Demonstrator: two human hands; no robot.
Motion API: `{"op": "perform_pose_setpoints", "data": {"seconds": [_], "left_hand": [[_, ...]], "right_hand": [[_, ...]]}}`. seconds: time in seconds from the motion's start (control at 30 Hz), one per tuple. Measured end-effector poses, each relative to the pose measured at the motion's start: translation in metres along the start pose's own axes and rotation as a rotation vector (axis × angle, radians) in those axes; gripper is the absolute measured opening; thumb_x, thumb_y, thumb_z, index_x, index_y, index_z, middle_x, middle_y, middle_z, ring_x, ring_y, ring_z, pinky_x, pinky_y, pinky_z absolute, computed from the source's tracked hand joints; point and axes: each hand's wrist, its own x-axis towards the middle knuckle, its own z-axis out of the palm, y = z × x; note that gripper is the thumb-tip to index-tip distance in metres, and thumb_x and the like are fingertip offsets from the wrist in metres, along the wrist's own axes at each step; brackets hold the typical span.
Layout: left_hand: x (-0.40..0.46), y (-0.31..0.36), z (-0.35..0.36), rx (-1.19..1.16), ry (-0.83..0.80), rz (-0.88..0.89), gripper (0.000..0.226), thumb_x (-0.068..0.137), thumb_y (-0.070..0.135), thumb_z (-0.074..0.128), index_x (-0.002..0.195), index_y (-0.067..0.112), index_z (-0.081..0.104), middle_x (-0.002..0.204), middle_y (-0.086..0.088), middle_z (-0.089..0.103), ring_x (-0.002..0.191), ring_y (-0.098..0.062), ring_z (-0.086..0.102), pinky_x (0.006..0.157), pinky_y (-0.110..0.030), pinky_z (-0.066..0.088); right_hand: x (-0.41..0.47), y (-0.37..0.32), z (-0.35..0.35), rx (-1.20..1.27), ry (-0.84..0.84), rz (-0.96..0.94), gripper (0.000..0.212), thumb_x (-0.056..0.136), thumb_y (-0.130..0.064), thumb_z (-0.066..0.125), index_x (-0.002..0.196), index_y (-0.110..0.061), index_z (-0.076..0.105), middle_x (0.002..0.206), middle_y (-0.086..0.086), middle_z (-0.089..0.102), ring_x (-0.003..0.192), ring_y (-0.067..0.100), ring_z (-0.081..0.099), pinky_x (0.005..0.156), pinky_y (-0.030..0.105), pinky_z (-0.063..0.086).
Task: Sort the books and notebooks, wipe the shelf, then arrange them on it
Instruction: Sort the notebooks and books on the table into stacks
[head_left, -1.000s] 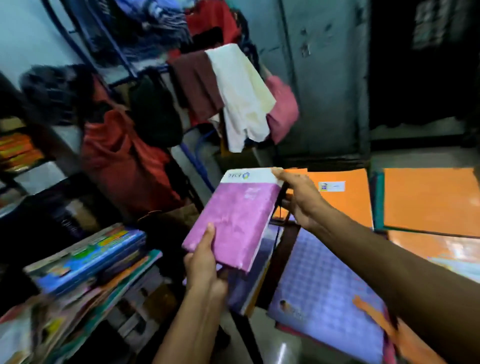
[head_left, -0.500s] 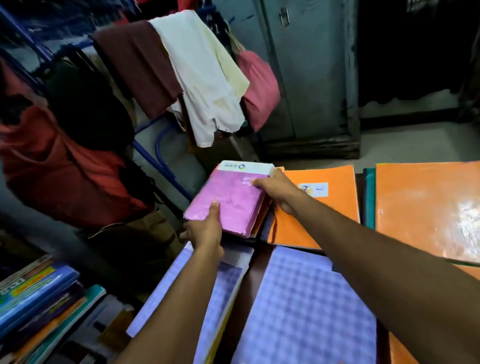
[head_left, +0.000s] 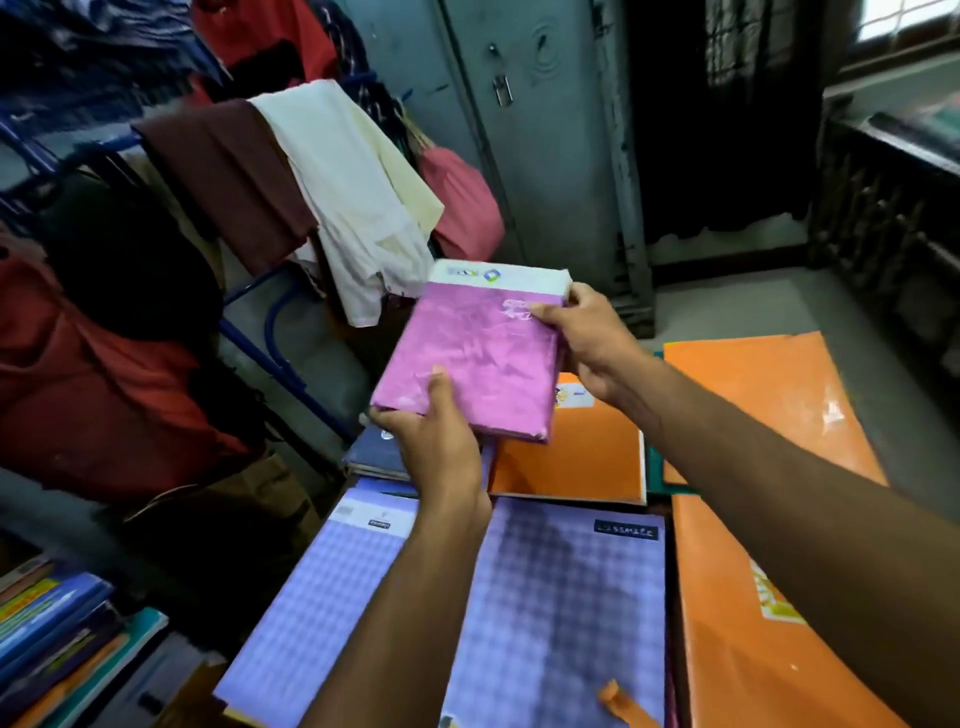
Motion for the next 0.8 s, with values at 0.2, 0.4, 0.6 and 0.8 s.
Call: {"op": "perform_pose_setpoints", "data": {"seconds": [0.2, 0.4, 0.6, 0.8], "left_hand": [[-0.003, -0.033, -0.031, -0.014, -0.096, -0.315, 0.066, 0.081, 0.068, 0.070, 0.132, 0.055, 0.030, 0.135, 0.007, 0.058, 0.114, -0.027, 0.066, 0.076, -0.049, 0.061], [0.014, -0.060, -0.037, -0.053, 0.020, -0.386, 0.036, 0.092, 0.008, 0.070, 0.125, 0.016, 0.060, 0.121, -0.016, 0.070, 0.103, -0.031, 0.071, 0.053, -0.032, 0.059], [0.012, -0.052, -0.023, -0.083, -0.082, -0.341, 0.038, 0.094, 0.017, 0.072, 0.128, 0.017, 0.056, 0.122, -0.010, 0.070, 0.105, -0.029, 0.071, 0.054, -0.032, 0.059], [-0.012, -0.071, 0.006, 0.178, -0.279, -0.311, 0.053, 0.076, 0.022, 0.085, 0.120, 0.019, 0.054, 0.115, -0.007, 0.068, 0.094, -0.021, 0.070, 0.069, -0.040, 0.064]], "right_hand": [[-0.019, 0.007, -0.095, 0.120, 0.238, -0.018, 0.029, 0.097, 0.004, 0.054, 0.124, -0.006, 0.061, 0.093, 0.005, 0.072, 0.068, 0.012, 0.068, 0.062, 0.029, 0.060], [-0.037, -0.002, -0.197, -0.667, 0.349, -0.177, 0.027, 0.098, 0.001, 0.055, 0.121, -0.008, 0.066, 0.110, 0.006, 0.072, 0.084, 0.012, 0.064, 0.066, 0.017, 0.048], [-0.028, 0.016, -0.222, -1.137, 0.565, -0.152, 0.022, 0.094, -0.008, 0.057, 0.112, -0.002, 0.067, 0.113, 0.027, 0.067, 0.105, 0.042, 0.061, 0.090, 0.043, 0.046], [-0.041, 0.021, -0.218, -1.449, 0.550, 0.139, 0.078, 0.087, -0.065, 0.063, 0.144, -0.016, 0.042, 0.145, 0.022, 0.042, 0.133, 0.043, 0.039, 0.107, 0.051, 0.034]]}}
